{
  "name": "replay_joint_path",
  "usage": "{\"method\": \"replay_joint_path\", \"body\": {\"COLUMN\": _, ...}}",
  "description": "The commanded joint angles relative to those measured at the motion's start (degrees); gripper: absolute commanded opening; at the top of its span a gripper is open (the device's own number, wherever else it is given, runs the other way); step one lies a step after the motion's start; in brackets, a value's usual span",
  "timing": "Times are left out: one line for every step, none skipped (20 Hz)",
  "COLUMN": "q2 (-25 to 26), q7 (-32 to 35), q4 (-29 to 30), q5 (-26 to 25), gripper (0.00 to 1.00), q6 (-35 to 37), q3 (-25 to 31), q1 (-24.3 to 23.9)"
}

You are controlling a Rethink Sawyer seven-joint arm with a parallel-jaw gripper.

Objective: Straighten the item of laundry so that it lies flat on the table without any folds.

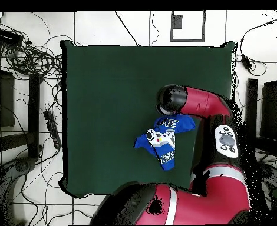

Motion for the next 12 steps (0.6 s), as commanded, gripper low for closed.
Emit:
{"method": "replay_joint_path", "body": {"q2": 0.7, "q7": 9.9, "q4": 6.5, "q5": 1.3, "gripper": 1.00, "q6": 4.1, "q3": -1.3, "q1": 2.6}}
{"method": "replay_joint_path", "body": {"q2": 1.2, "q7": 9.7, "q4": 6.8, "q5": 1.9, "gripper": 1.00, "q6": 4.1, "q3": -0.9, "q1": 2.1}}
{"method": "replay_joint_path", "body": {"q2": 1.5, "q7": 9.6, "q4": 7.0, "q5": 2.1, "gripper": 1.00, "q6": 4.0, "q3": -0.7, "q1": 2.0}}
{"method": "replay_joint_path", "body": {"q2": 2.1, "q7": 9.5, "q4": 7.2, "q5": 2.5, "gripper": 1.00, "q6": 3.9, "q3": -0.3, "q1": 1.7}}
{"method": "replay_joint_path", "body": {"q2": 2.4, "q7": 9.4, "q4": 7.2, "q5": 2.8, "gripper": 1.00, "q6": 4.3, "q3": -0.1, "q1": 1.5}}
{"method": "replay_joint_path", "body": {"q2": 2.6, "q7": 9.3, "q4": 7.4, "q5": 3.2, "gripper": 1.00, "q6": 5.0, "q3": 0.1, "q1": 1.4}}
{"method": "replay_joint_path", "body": {"q2": 2.9, "q7": 9.2, "q4": 7.5, "q5": 3.5, "gripper": 1.00, "q6": 5.6, "q3": 0.3, "q1": 1.4}}
{"method": "replay_joint_path", "body": {"q2": 3.0, "q7": 9.2, "q4": 7.9, "q5": 4.1, "gripper": 1.00, "q6": 6.5, "q3": 0.7, "q1": 1.3}}
{"method": "replay_joint_path", "body": {"q2": 3.1, "q7": 9.1, "q4": 7.9, "q5": 4.5, "gripper": 1.00, "q6": 7.1, "q3": 0.9, "q1": 1.2}}
{"method": "replay_joint_path", "body": {"q2": 3.2, "q7": 8.5, "q4": 7.9, "q5": 4.9, "gripper": 1.00, "q6": 8.1, "q3": 1.3, "q1": 0.9}}
{"method": "replay_joint_path", "body": {"q2": 3.3, "q7": 8.2, "q4": 7.9, "q5": 5.1, "gripper": 1.00, "q6": 8.3, "q3": 1.5, "q1": 0.7}}
{"method": "replay_joint_path", "body": {"q2": 3.4, "q7": 7.6, "q4": 7.9, "q5": 5.4, "gripper": 1.00, "q6": 8.6, "q3": 1.9, "q1": 0.3}}
